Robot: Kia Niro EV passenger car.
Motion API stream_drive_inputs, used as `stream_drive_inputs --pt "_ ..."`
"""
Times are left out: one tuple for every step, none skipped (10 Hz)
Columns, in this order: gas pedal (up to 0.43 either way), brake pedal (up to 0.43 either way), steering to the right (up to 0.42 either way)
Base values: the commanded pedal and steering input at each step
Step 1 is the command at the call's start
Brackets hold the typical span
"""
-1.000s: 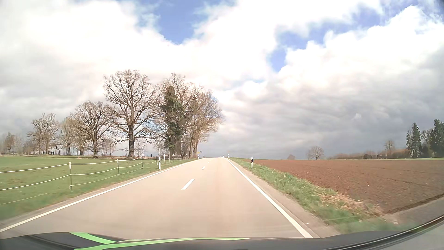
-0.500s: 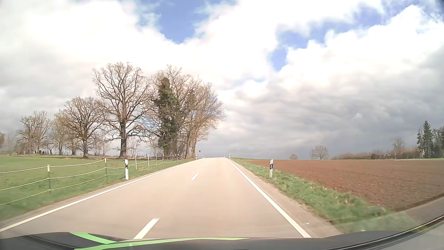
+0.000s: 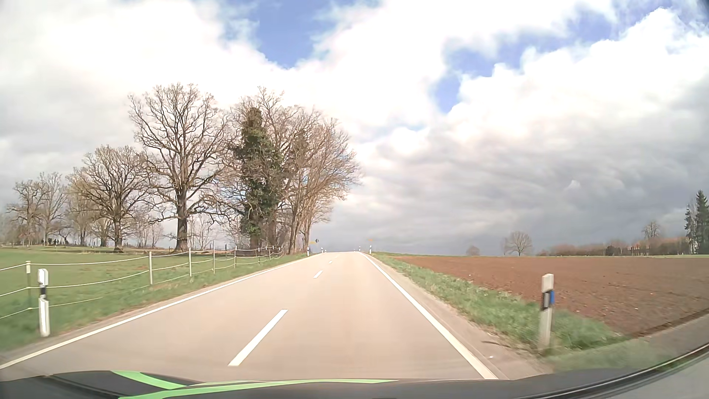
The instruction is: Follow the waypoints while adhering to traffic rules and regulations
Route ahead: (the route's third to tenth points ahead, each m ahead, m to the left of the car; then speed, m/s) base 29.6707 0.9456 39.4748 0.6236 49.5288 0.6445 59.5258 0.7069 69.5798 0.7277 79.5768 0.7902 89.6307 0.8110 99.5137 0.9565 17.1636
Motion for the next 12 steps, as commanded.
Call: stream_drive_inputs --pt "0.287 0.0 -0.003" --pt "0.287 0.0 -0.003" --pt "0.287 0.0 -0.003" --pt "0.287 0.0 -0.003" --pt "0.287 0.0 -0.003" --pt "0.287 0.0 -0.003" --pt "0.287 0.0 -0.003" --pt "0.287 0.0 -0.003" --pt "0.287 0.0 -0.003" --pt "0.287 0.0 -0.003" --pt "0.287 0.0 -0.003" --pt "0.287 0.0 -0.002"
